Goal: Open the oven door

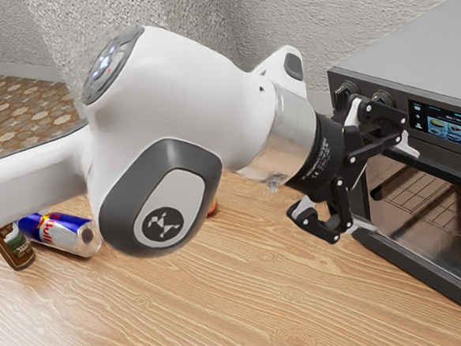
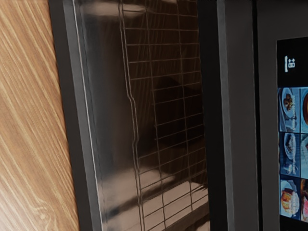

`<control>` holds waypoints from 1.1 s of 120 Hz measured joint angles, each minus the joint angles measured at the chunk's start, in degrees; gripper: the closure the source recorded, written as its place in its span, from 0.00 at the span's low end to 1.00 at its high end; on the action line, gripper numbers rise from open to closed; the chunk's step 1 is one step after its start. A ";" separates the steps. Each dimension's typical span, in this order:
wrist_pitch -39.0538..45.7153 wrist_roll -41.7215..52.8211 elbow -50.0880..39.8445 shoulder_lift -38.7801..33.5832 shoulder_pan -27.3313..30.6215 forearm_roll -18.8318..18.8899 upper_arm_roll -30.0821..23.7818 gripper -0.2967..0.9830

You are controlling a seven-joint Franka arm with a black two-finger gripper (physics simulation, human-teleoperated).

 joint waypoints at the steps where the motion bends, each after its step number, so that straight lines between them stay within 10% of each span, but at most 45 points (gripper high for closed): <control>1: 0.01 0.02 0.10 0.11 0.03 -0.15 0.00 0.23; 132: -0.70 12.91 8.01 11.42 10.93 -9.25 -3.58 0.23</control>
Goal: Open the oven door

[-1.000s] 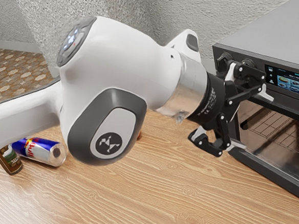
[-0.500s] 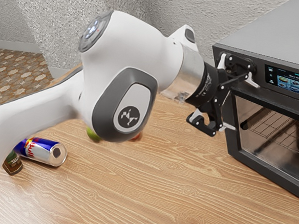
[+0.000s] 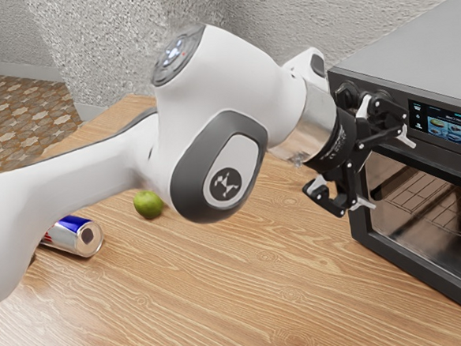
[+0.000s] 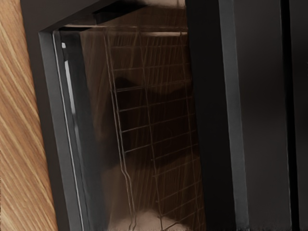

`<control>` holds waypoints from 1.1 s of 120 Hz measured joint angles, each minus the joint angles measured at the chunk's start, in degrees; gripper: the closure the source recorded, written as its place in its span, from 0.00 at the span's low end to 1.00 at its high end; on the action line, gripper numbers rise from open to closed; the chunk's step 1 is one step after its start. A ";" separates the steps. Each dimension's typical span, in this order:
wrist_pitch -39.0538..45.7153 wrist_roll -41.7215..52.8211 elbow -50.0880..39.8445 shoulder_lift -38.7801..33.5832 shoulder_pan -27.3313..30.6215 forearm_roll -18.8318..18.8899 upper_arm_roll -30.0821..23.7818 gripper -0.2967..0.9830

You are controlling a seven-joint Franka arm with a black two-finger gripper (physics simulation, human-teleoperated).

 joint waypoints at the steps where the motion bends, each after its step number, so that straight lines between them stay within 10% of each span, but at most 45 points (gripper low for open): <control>1: 0.00 0.07 0.00 0.02 -0.03 -0.03 0.00 0.23; 56: 0.77 4.62 -17.07 -10.57 0.21 -5.62 0.05 0.24; 90: 2.09 6.36 -37.14 -38.57 35.13 -7.26 -23.88 0.23; 111: -26.50 10.81 3.00 -22.11 46.39 1.85 -24.34 0.23; 132: -44.28 13.02 1.68 -18.21 46.28 5.33 -20.39 0.23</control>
